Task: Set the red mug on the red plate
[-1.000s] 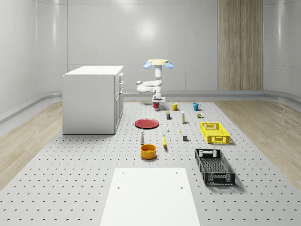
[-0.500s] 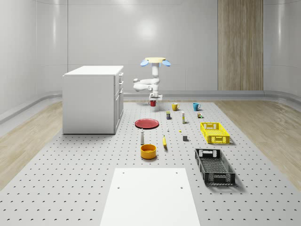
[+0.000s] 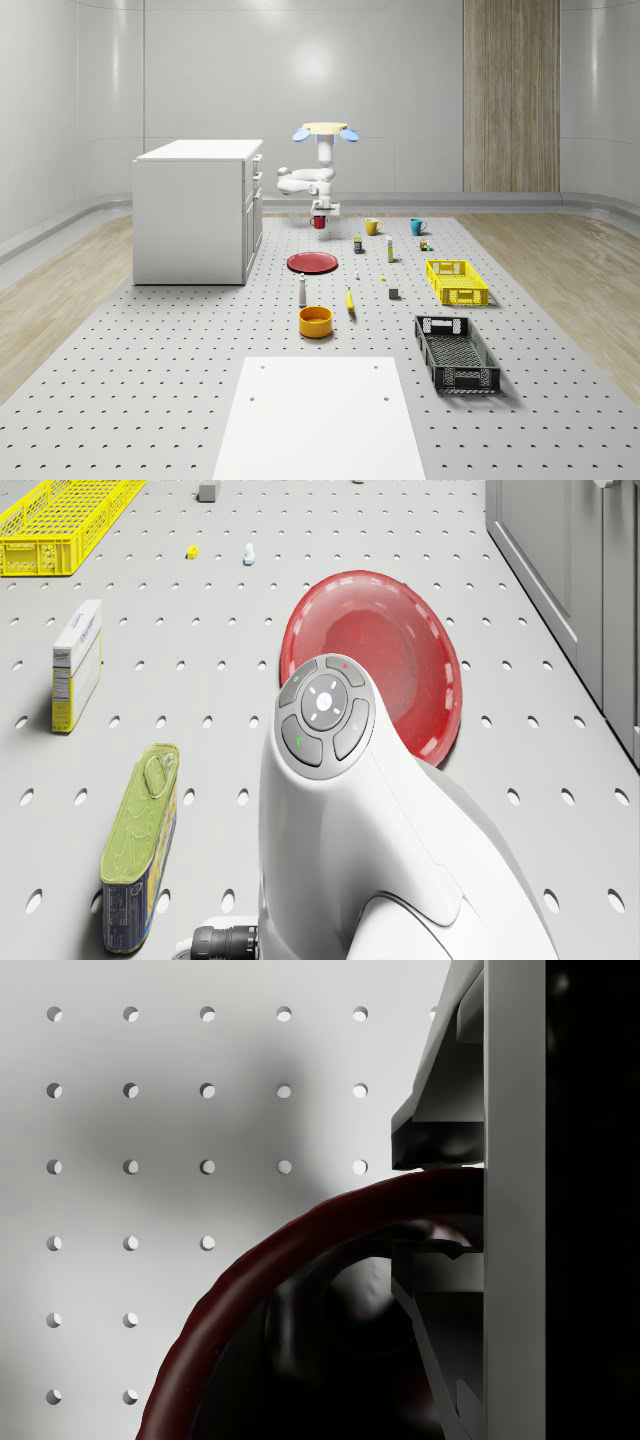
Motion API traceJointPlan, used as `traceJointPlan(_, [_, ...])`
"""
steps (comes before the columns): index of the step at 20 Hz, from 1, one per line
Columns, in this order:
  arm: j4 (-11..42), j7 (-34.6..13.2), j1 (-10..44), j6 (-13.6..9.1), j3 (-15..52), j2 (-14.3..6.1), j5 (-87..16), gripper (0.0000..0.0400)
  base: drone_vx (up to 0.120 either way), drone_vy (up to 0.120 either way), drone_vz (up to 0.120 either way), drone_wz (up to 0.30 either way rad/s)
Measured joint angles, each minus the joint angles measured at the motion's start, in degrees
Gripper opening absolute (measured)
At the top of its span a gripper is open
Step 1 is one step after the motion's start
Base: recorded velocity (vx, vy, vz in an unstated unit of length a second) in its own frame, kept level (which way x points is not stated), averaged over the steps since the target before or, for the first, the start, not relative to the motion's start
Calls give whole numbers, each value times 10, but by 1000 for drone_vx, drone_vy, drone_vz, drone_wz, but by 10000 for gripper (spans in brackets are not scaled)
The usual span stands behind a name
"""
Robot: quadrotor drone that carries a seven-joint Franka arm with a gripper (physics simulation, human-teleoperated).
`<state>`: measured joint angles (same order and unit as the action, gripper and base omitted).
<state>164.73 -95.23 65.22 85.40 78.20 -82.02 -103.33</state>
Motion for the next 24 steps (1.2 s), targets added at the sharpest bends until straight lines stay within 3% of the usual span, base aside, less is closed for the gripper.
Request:
traceJointPlan(10, [-1,-2,3,12,2,-13,6,100,120,-72,0,0])
traceJointPlan(17, [-1,-4,5,20,4,-21,9,100,120,0,-6,0])
traceJointPlan(24, [-1,-5,6,27,5,-29,12,100,120,0,-80,0])
